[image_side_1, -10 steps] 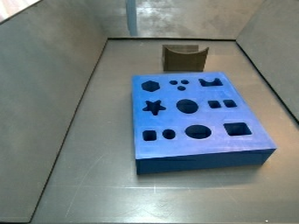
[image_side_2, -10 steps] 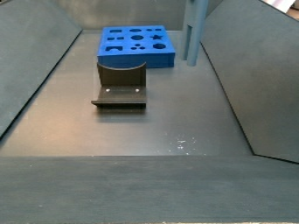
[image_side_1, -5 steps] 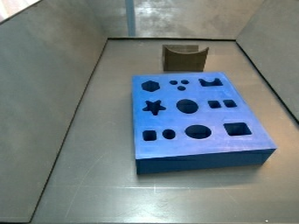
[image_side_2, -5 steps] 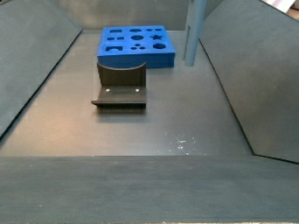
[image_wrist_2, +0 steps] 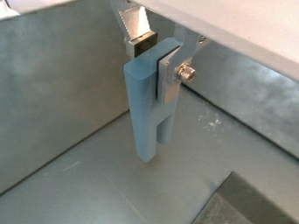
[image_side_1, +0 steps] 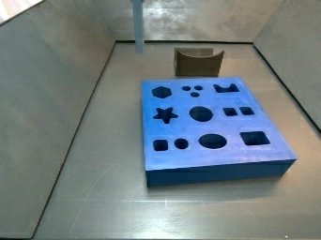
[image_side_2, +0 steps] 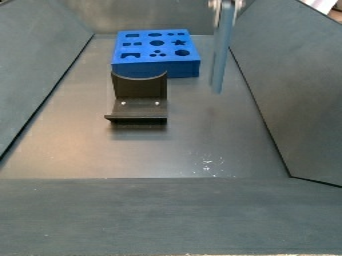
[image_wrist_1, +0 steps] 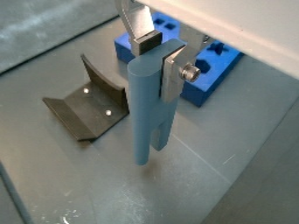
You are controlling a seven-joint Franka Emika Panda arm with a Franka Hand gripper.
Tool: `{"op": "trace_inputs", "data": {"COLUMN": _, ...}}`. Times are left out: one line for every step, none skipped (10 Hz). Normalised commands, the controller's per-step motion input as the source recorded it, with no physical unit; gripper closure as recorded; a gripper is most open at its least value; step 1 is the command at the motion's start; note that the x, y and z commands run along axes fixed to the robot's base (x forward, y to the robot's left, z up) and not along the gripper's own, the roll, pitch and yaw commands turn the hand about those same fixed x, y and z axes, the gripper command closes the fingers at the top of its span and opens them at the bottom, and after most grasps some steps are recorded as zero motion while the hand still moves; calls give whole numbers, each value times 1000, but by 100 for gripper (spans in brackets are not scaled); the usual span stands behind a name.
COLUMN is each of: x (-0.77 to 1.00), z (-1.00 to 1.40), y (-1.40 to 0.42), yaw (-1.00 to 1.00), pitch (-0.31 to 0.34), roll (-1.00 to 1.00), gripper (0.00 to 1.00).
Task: Pick up the square-circle object. Move up. Rotate the square-circle object. Place the square-circle object on the fixture. Regrasp the square-circle object. Move to above the board. Insert the square-circle object.
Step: Rotate the square-circle object.
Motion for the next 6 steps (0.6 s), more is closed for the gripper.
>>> {"op": "trace_inputs", "data": {"x": 29, "z": -1000, "y": 13, "yaw": -58, "pitch": -26, "roll": -185, "gripper": 100}}
{"op": "trace_inputs", "data": {"x": 38, "z": -999, "y": 19, "yaw": -53, "pitch": -26, "roll": -187, "gripper": 100}}
{"op": "trace_inputs", "data": {"x": 39, "z": -891, "y": 21, "yaw": -50, "pitch": -24, "roll": -188, "gripper": 100}}
{"op": "trace_inputs", "data": {"x": 33, "z": -625, "y": 21, "yaw": -42, "pitch": -27, "roll": -193, "gripper": 100}}
{"op": "trace_inputs", "data": {"x": 28, "z": -522, "y": 20, "yaw": -39, "pitch": -29, "roll": -195, "gripper": 100}}
{"op": "trace_inputs", "data": {"x": 19, "z": -317, "y": 19, "yaw": -33, "pitch": -30, "roll": -199, "gripper": 100}}
